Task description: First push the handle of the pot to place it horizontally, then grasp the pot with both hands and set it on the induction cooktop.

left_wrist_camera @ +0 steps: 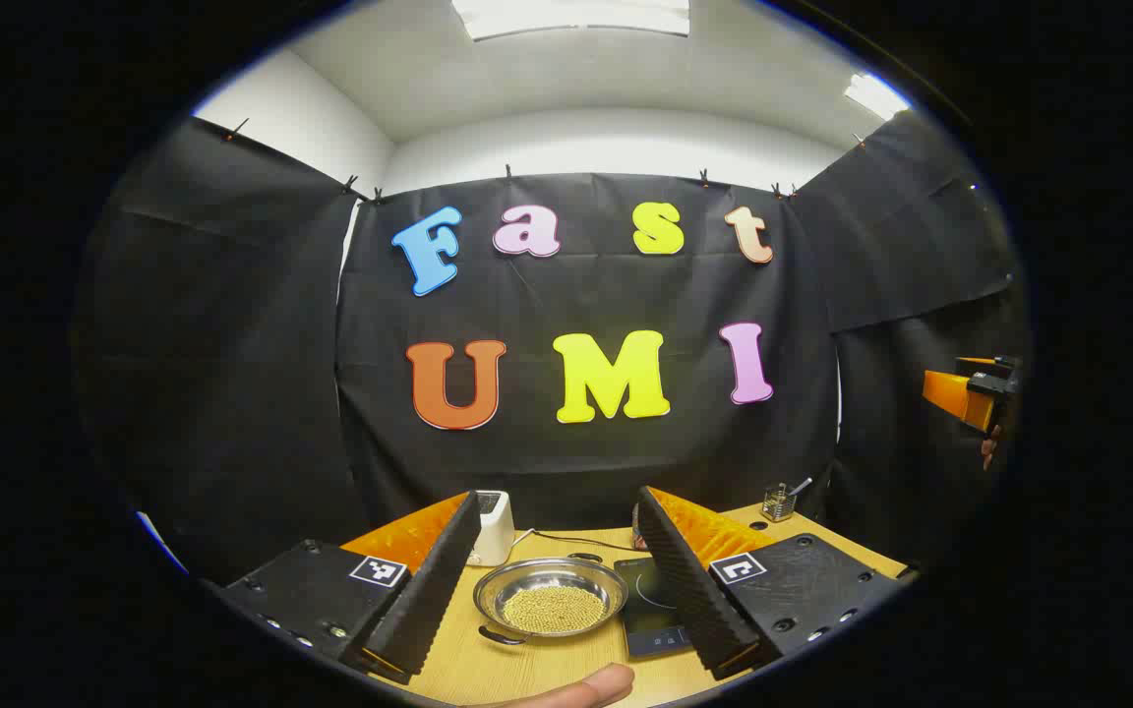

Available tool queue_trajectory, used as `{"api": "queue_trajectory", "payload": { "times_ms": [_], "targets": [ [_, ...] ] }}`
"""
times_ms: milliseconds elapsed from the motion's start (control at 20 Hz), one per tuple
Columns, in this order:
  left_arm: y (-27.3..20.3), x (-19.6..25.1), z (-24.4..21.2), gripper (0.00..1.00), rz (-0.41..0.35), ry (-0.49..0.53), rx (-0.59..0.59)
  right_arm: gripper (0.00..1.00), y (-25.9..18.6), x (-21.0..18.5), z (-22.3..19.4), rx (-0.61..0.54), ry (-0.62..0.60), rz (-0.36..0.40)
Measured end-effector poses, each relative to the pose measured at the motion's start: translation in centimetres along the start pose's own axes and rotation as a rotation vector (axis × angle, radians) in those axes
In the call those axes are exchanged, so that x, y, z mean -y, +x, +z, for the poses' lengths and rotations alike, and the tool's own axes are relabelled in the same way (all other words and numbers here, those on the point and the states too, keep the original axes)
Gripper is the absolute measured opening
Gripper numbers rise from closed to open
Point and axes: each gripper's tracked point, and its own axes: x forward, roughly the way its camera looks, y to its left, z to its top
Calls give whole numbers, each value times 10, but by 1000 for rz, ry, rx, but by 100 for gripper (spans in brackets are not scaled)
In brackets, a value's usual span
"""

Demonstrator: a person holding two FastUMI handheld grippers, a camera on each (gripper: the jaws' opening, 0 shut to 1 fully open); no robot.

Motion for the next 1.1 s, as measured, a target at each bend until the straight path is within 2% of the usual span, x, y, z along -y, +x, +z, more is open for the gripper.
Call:
{"api": "queue_trajectory", "payload": {
  "times_ms": [650,1000,1100],
  "targets": [
    [4,-19,-10,96,36,4,-12,98,7,2,-6,-8,4,1],
    [16,-25,-38,96,33,-45,-74,98,3,-2,-10,0,-3,15],
    [20,-35,-47,96,56,-43,-96,98,3,-3,-13,-2,-1,19]
  ]
}}
